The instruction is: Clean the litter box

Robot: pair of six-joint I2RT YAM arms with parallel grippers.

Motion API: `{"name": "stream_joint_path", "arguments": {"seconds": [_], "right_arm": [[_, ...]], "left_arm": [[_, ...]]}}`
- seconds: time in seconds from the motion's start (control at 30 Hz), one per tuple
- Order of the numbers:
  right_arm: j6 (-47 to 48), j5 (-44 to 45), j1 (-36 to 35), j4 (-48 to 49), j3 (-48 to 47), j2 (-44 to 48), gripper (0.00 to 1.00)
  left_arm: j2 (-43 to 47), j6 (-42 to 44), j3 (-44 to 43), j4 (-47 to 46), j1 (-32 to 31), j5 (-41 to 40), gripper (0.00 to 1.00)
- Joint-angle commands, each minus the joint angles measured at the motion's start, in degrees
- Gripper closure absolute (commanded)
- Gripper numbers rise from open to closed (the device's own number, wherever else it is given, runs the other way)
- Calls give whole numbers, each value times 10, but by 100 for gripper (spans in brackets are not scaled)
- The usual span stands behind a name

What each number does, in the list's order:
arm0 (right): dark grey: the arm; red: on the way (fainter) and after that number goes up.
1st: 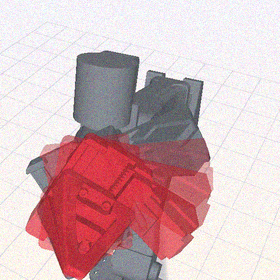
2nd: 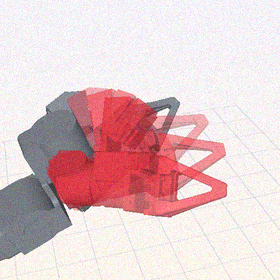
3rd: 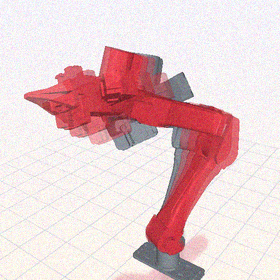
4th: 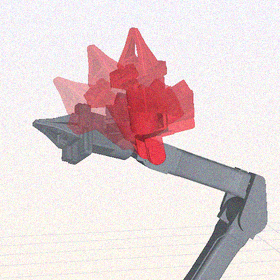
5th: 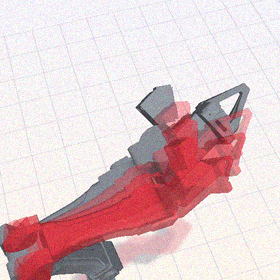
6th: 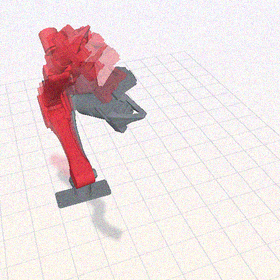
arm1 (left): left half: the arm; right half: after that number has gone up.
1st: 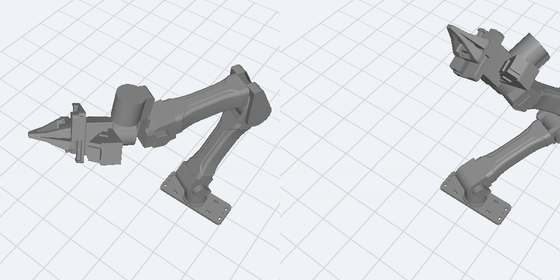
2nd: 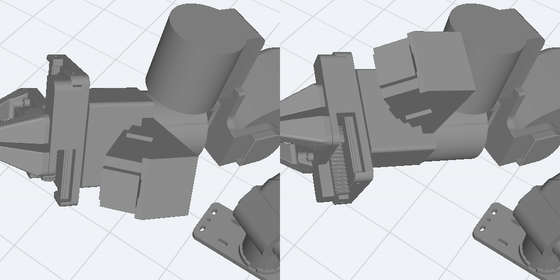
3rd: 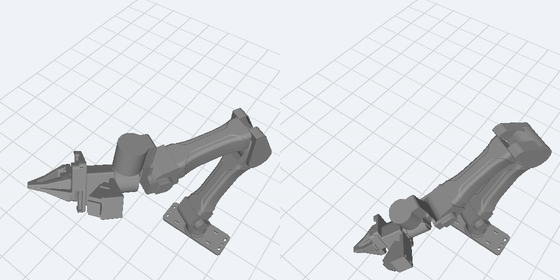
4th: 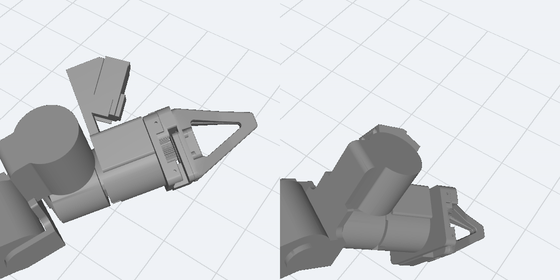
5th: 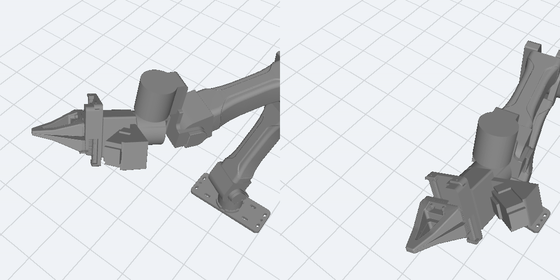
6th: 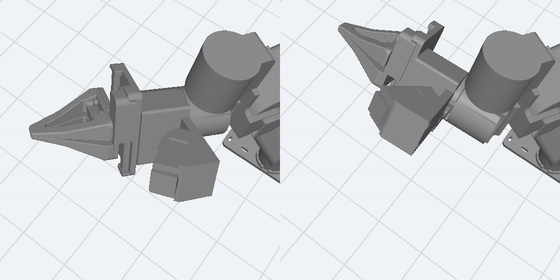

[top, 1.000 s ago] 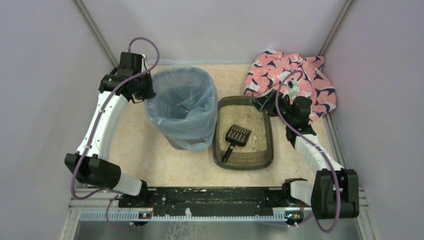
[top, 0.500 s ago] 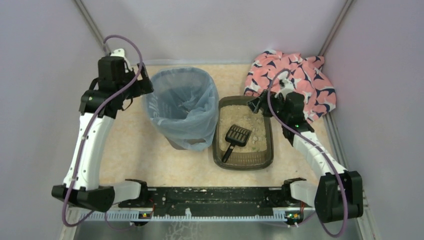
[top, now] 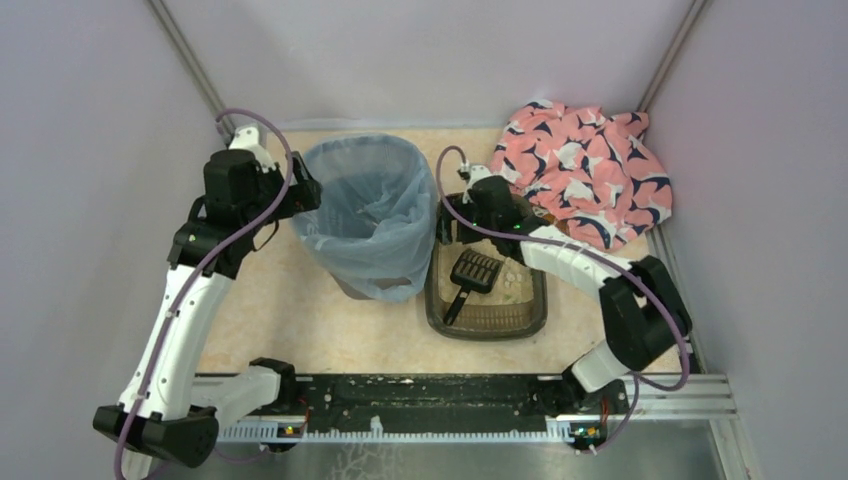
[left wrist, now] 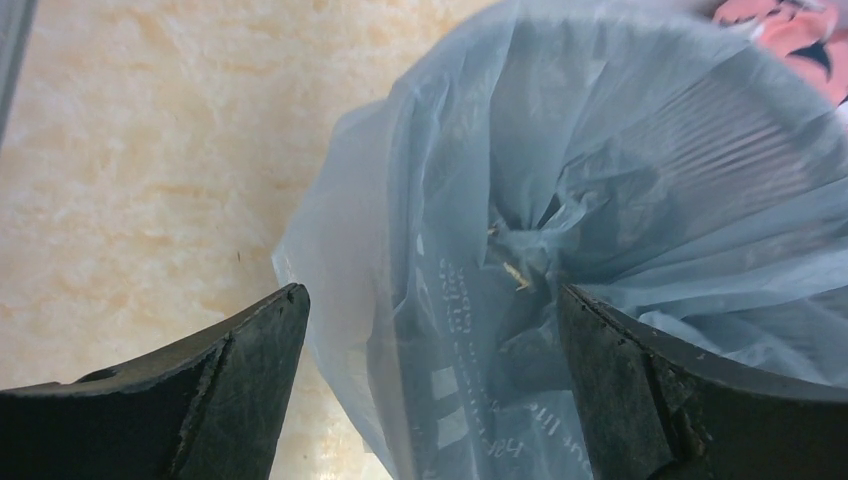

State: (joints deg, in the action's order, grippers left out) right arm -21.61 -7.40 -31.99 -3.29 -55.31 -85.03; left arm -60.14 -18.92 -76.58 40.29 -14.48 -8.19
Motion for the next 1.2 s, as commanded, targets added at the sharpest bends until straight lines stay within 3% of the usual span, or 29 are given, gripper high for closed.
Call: {"name": "stream_joint_path", "arguments": {"seconds": [0.0, 0.37, 0.57, 0.8, 1.0, 1.07, 1.17], "right_arm": [[3, 32, -59, 4, -69, -43, 28], [1, 52, -139, -16, -154, -130, 27], [2, 47, -148, -10, -153, -140, 26], [8, 148, -139, -66, -138, -75, 25], [-27, 141, -63, -72, -74, 15, 16], [-21, 165, -57, -83, -58, 48, 17], [-14, 195, -54, -103, -45, 75, 17]], "left_arm": [[23, -9, 47, -44, -1, 13, 1], [17, 24, 80, -62, -1, 0, 1], [15, 25, 87, -75, -1, 6, 1], [47, 26, 41, -72, -1, 32, 1], [46, 10, -24, -73, -1, 117, 1], [36, -4, -22, -81, -5, 161, 1], [27, -12, 7, -112, -33, 153, 1]]}}
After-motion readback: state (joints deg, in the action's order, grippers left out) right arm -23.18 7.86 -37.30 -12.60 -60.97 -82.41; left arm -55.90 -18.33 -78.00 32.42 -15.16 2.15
